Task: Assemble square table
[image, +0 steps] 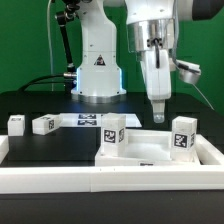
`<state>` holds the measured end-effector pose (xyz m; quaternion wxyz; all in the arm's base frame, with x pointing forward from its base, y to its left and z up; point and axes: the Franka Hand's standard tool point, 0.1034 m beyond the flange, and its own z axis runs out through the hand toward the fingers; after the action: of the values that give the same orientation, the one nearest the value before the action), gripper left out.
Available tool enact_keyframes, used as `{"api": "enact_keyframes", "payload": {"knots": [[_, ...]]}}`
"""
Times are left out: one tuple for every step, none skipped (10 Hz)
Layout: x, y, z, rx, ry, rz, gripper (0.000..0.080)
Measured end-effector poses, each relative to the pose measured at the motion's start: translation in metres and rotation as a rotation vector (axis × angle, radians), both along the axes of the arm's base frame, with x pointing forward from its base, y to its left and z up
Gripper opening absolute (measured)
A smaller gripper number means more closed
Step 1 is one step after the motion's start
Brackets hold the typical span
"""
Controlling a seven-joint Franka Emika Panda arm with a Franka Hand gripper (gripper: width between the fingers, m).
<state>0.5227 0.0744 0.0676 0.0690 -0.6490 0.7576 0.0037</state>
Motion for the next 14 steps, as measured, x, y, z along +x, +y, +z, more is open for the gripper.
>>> {"api": "enact_keyframes", "payload": {"knots": [[0.000,-0.001,0.000,-0.001,0.000,-0.001,0.0649],[0.000,0.000,-0.001,-0.001,0.001,0.000,0.0649],[-0.001,-0.001,-0.001,-0.002,0.002,0.000,0.0649],[-0.002,-0.006,-0.005,-0.008,-0.003,-0.005,0.0649],[-0.010,-0.008,-0.015,-0.021,0.014,-0.003,0.0649],[-0.019,-0.006,-0.026,-0.031,0.036,0.007,0.0649],[-0.023,-0.005,-0.034,-0.039,0.050,0.012,0.0649],[-0.026,-0.008,-0.040,-0.048,0.057,0.009,0.0649],[-0.029,-0.011,-0.048,-0.062,0.064,0.011,0.0649],[-0.033,-0.011,-0.056,-0.069,0.076,0.014,0.0649],[-0.035,-0.012,-0.060,-0.074,0.085,0.016,0.0649],[-0.036,-0.012,-0.062,-0.076,0.087,0.017,0.0649],[-0.037,-0.012,-0.062,-0.076,0.090,0.017,0.0617],[-0.037,-0.012,-0.063,-0.076,0.091,0.018,0.0617]]}}
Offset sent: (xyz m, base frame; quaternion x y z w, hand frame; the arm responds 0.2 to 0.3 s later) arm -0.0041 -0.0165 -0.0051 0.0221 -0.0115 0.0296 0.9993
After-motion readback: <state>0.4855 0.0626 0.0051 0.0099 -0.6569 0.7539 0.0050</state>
